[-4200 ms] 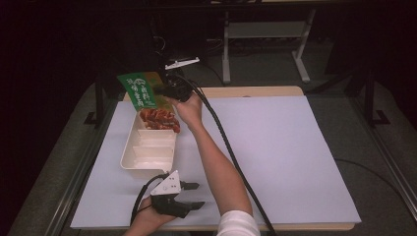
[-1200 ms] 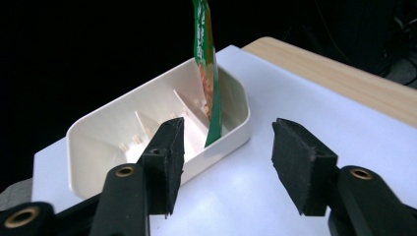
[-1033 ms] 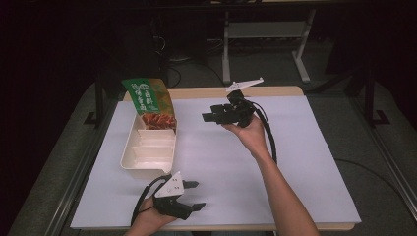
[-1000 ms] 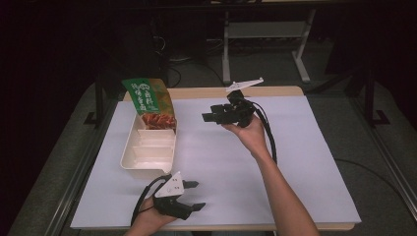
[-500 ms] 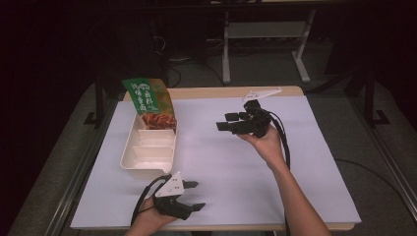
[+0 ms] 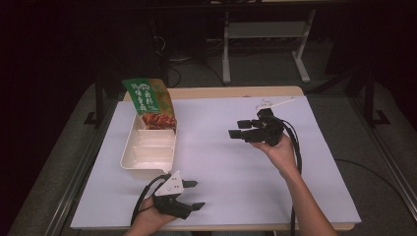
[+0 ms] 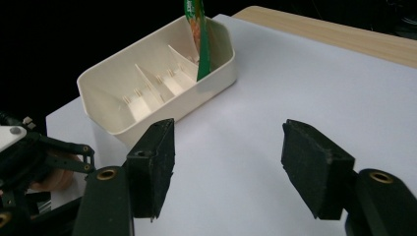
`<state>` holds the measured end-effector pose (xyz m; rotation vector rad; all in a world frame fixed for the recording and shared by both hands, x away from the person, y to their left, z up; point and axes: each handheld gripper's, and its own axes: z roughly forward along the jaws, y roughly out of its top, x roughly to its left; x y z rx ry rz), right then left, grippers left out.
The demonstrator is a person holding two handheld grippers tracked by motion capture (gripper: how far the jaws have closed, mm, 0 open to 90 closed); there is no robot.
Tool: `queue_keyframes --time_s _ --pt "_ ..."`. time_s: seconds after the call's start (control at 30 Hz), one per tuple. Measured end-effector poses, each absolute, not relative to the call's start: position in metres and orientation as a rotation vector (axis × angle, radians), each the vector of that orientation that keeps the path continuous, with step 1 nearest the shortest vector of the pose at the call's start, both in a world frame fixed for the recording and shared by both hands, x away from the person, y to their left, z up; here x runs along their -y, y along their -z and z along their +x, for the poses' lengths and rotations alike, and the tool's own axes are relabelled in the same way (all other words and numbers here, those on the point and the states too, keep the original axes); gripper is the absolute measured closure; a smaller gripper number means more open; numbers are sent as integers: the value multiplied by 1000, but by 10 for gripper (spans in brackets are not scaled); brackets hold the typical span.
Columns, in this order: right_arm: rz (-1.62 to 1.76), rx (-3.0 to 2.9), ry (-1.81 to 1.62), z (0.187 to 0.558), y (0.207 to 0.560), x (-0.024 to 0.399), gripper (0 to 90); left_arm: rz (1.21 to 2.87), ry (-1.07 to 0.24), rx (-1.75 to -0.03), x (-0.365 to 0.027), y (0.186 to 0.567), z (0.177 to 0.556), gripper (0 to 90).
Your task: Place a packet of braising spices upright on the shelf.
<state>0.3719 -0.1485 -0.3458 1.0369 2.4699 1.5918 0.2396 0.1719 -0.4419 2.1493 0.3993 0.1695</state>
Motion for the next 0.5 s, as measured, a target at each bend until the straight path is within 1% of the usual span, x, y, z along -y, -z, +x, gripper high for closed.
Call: queue_keyframes --time_s 0.5 --pt "1061 -2485 -1574 354 358 170 345 2145 -169 -404 -172 442 240 291"
